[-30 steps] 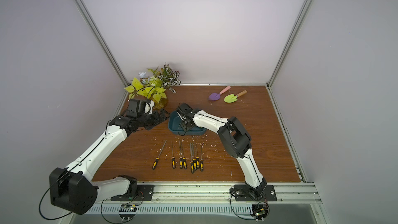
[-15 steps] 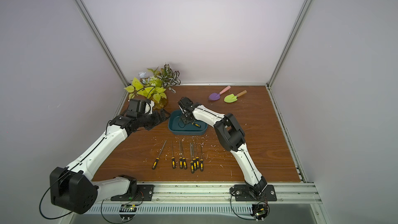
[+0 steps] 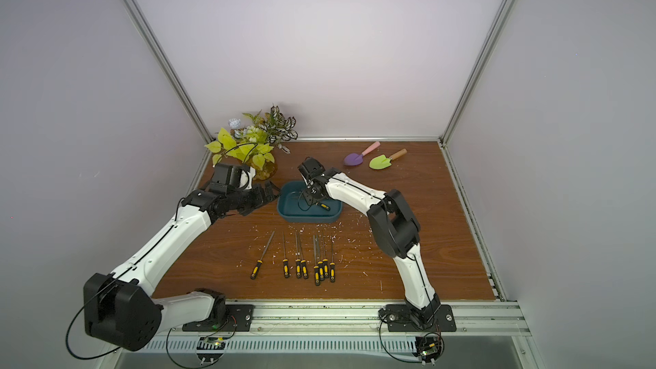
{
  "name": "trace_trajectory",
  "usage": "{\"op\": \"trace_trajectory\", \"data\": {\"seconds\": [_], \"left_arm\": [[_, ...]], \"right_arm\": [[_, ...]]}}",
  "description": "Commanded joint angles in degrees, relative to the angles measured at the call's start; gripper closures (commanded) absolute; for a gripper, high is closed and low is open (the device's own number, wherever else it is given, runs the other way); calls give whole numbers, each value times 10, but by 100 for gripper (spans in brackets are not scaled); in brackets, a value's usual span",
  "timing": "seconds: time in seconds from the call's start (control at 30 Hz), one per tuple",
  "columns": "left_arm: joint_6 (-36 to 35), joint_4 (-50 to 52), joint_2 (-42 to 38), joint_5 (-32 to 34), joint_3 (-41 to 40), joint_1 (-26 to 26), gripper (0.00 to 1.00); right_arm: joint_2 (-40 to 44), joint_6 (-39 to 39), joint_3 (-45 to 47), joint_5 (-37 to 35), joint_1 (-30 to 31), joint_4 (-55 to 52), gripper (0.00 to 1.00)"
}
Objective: Put the file tool into the storage box
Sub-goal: Adjust the file tool in the storage box, then pick up the file tool from the center of the board.
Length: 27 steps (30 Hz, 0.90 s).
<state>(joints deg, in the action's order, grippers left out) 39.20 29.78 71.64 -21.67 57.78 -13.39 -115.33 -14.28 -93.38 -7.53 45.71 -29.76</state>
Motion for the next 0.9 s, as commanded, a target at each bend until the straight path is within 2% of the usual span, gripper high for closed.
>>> {"op": "trace_trajectory", "data": {"seconds": [0.0,0.1,0.2,0.4,0.63,0.87], "left_arm": [[-16,8,4,-7,-5,3,1],[-16,8,9,-15,-10,-3,1],[-18,7,15,-8,-13,-27,0],[-14,7,50,-5,-12,-78,0],[-10,7,27,7,-18,-84,0],[-2,7,-3,1,-50,-84,1]], "right_arm": [[119,-110,87,-31,30,46,54],[199,-186,187,-60,67,73,53],[254,-261,275,-55,101,97,54],[304,-385,399,-65,178,111,54],[297,-450,453,-58,232,103,54],[293,-474,474,-68,241,70,53]]}}
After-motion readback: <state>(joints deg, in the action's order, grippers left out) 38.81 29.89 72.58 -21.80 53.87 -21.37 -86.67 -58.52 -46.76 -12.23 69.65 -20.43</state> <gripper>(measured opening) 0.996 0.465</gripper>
